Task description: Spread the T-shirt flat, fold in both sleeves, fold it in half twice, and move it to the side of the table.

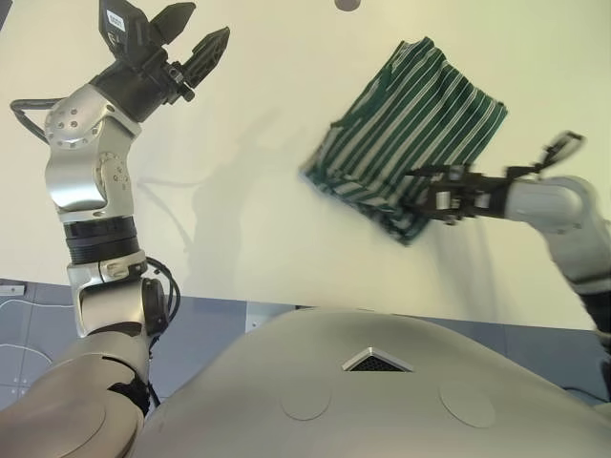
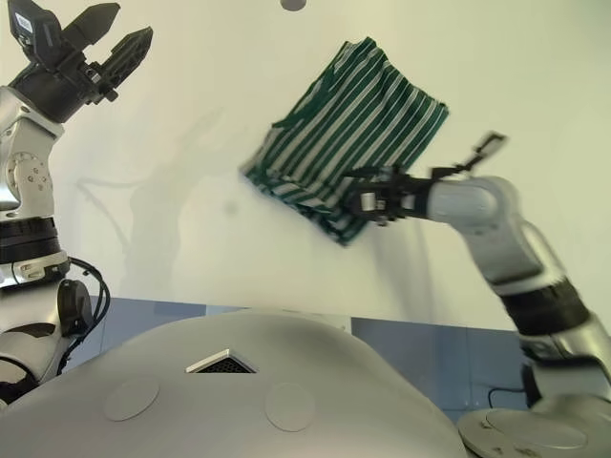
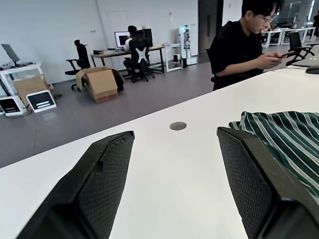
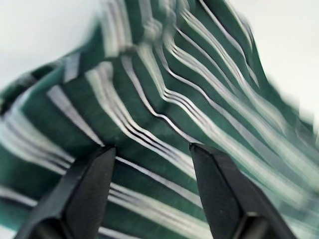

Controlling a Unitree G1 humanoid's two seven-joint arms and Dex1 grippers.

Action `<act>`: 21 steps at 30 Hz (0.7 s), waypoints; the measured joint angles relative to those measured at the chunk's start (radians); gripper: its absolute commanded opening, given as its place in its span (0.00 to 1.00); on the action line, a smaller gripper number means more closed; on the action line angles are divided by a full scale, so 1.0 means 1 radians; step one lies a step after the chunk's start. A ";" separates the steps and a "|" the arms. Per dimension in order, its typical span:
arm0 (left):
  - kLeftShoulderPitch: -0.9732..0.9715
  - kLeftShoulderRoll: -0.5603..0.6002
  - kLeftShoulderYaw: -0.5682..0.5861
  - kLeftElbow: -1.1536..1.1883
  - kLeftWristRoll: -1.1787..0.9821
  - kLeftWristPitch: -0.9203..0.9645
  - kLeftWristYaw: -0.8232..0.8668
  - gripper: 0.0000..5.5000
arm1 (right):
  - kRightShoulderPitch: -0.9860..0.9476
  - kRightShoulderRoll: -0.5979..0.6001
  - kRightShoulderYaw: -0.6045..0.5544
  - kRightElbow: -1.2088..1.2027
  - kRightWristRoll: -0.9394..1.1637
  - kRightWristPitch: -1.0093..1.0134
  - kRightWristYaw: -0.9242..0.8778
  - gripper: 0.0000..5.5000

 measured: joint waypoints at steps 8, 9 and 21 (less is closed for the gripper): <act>-0.003 0.049 -0.193 -0.013 0.085 -0.059 -0.120 0.55 | -0.494 0.299 0.112 0.483 -0.067 0.170 -0.244 0.50; -0.002 0.072 -0.238 0.009 0.137 -0.103 -0.141 0.55 | -0.548 0.361 0.169 0.599 -0.127 0.149 -0.296 0.50; 0.160 0.259 -0.433 -0.286 0.240 -0.231 -0.352 0.55 | -0.800 0.545 0.170 0.892 -0.272 -0.202 -0.557 0.50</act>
